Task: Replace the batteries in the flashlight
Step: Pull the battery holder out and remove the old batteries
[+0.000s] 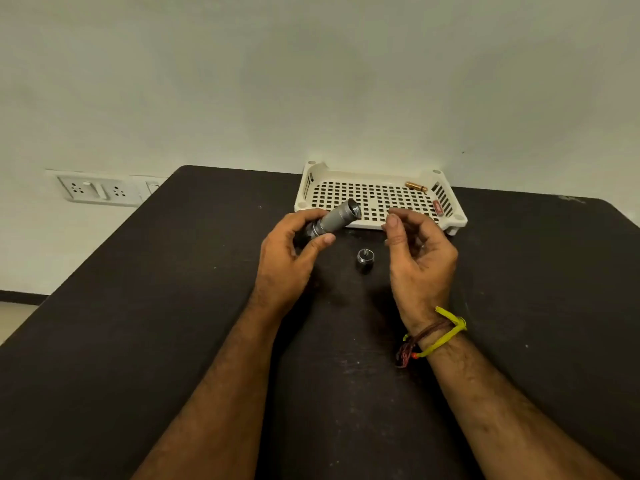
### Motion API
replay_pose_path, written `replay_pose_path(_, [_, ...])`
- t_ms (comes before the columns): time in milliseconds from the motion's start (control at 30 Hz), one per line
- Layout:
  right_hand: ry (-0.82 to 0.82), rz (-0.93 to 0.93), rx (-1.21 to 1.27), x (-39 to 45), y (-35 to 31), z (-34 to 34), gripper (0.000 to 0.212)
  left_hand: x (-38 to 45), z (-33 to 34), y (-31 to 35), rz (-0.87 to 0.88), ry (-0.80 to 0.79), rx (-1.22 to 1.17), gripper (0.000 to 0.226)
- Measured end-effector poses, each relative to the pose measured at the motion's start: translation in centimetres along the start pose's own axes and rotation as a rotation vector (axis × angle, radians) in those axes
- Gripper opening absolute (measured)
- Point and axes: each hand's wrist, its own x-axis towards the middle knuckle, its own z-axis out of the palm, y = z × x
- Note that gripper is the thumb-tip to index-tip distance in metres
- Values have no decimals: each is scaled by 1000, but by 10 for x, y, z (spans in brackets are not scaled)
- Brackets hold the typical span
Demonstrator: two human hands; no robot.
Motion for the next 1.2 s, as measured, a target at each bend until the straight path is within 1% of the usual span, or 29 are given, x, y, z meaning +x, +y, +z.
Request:
replay_pose_path(67, [-42,-9,47,-1,-3,0,11,-1,1,2,110,22,113,35])
replay_pose_path(133, [-118,-3,69,-2,-6,-1,12,-3,4,3,214,42,220,35])
replay_pose_path(200, [-193,13,63,-3,-6,-2,13,-3,5,4,268,52,306,35])
replay_pose_path(367, [-233,90,65,2,-5,-6,14,-2,6,3,343,31,337,36])
replay_pose_path(433, [-231,137,101,4,-5,-6,7,-2,8,3,367,13,323,38])
replay_pose_path(467, [-224,168,135,4,-5,-5,5,-2,8,3,369,24,285,40])
replay_pose_path(500, [-218,208,177,5,-5,-4,6,-2,9,3,345,46,197,42])
replay_pose_path(600, [-223,377,375,5,-7,0,16,-3,10,8,168,112,-219,52])
replay_pose_path(633, [-232,442,450,4,-8,1,19,-3,12,11,139,133,-310,53])
replay_pose_path(733, [-275,596,620,1,-11,4,24,-3,18,18,120,164,-465,50])
replay_pose_path(833, [-286,667,706,-1,-11,6,27,-2,21,19,138,153,-509,49])
replay_pose_path(933, [-271,678,668,-2,-10,7,31,-2,21,20,122,167,-510,47])
replay_pose_path(1033, [-222,615,574,-2,-9,8,20,0,16,20,40,268,-604,44])
replay_pose_path(1133, [-94,508,502,3,-9,5,17,4,8,18,-79,334,-734,45])
replay_pose_path(1200, [28,462,473,7,-8,2,19,5,4,15,-188,380,-851,32])
